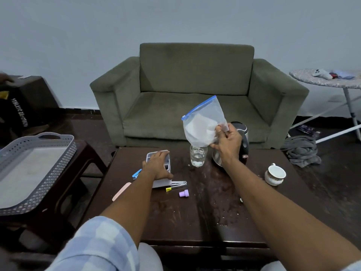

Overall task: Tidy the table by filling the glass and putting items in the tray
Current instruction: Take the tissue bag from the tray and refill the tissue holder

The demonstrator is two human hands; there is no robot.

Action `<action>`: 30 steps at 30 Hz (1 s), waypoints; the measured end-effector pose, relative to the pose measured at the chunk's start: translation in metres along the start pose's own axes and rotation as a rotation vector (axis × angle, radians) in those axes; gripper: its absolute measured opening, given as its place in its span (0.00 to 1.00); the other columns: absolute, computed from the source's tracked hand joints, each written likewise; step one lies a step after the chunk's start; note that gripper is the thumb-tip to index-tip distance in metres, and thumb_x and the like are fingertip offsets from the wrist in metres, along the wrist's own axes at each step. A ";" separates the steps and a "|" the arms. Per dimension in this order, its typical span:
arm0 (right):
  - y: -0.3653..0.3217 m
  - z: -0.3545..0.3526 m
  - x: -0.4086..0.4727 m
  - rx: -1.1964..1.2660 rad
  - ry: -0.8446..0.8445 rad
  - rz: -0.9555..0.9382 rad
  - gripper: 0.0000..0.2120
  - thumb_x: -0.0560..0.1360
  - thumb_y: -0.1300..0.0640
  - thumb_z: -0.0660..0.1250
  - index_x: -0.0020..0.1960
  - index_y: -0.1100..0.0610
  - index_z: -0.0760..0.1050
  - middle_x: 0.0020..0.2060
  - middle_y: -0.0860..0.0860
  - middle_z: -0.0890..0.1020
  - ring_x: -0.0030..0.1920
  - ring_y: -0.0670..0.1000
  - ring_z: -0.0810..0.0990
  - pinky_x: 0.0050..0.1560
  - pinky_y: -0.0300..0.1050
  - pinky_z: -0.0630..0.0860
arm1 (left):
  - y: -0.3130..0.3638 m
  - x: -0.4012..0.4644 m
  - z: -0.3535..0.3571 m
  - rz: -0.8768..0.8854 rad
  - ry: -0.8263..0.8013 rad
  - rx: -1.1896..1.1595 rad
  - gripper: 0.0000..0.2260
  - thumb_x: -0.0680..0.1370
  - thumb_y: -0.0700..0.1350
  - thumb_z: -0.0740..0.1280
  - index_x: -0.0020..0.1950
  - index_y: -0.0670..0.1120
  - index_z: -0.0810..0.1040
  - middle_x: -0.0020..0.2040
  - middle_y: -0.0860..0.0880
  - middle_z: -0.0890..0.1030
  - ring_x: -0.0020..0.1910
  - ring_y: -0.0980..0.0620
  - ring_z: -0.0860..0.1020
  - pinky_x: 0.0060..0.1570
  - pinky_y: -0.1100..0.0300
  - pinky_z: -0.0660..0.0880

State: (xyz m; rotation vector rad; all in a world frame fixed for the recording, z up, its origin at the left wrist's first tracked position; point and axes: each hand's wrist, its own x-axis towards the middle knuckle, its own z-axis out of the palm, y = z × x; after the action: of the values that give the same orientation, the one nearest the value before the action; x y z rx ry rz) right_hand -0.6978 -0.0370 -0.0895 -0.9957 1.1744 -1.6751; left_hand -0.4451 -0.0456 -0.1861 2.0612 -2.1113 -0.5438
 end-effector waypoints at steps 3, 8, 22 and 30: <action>0.007 0.004 -0.010 -0.002 -0.011 0.020 0.08 0.83 0.62 0.67 0.45 0.55 0.79 0.38 0.47 0.83 0.42 0.49 0.84 0.34 0.51 0.87 | -0.006 -0.004 -0.002 -0.002 -0.023 -0.002 0.49 0.63 0.56 0.78 0.81 0.57 0.59 0.79 0.55 0.65 0.78 0.47 0.65 0.69 0.36 0.66; 0.003 0.005 -0.025 -0.008 -0.045 0.017 0.06 0.83 0.61 0.69 0.47 0.54 0.79 0.40 0.47 0.83 0.40 0.44 0.84 0.45 0.64 0.86 | 0.004 -0.011 -0.009 -0.063 -0.148 0.051 0.45 0.61 0.59 0.78 0.77 0.59 0.66 0.75 0.53 0.66 0.76 0.46 0.65 0.73 0.28 0.55; -0.068 -0.019 -0.037 0.161 -0.240 0.105 0.08 0.77 0.66 0.67 0.50 0.59 0.83 0.46 0.55 0.86 0.51 0.60 0.83 0.52 0.58 0.81 | 0.131 -0.010 -0.212 0.120 0.427 -1.349 0.04 0.76 0.36 0.75 0.49 0.42 0.86 0.41 0.46 0.87 0.37 0.54 0.84 0.44 0.57 0.81; -0.200 0.010 -0.005 -0.668 -0.198 -0.623 0.21 0.78 0.57 0.72 0.70 0.55 0.78 0.65 0.50 0.83 0.65 0.48 0.80 0.67 0.39 0.72 | 0.164 -0.051 -0.223 0.378 0.376 -1.231 0.07 0.75 0.31 0.74 0.52 0.36 0.84 0.43 0.38 0.87 0.37 0.48 0.85 0.46 0.55 0.82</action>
State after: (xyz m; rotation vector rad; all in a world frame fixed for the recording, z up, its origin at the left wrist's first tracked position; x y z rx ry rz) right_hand -0.7247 0.0060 0.1039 -2.0634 1.4082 -1.5870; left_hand -0.5187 -0.0310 0.0851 0.9388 -1.2855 -0.9515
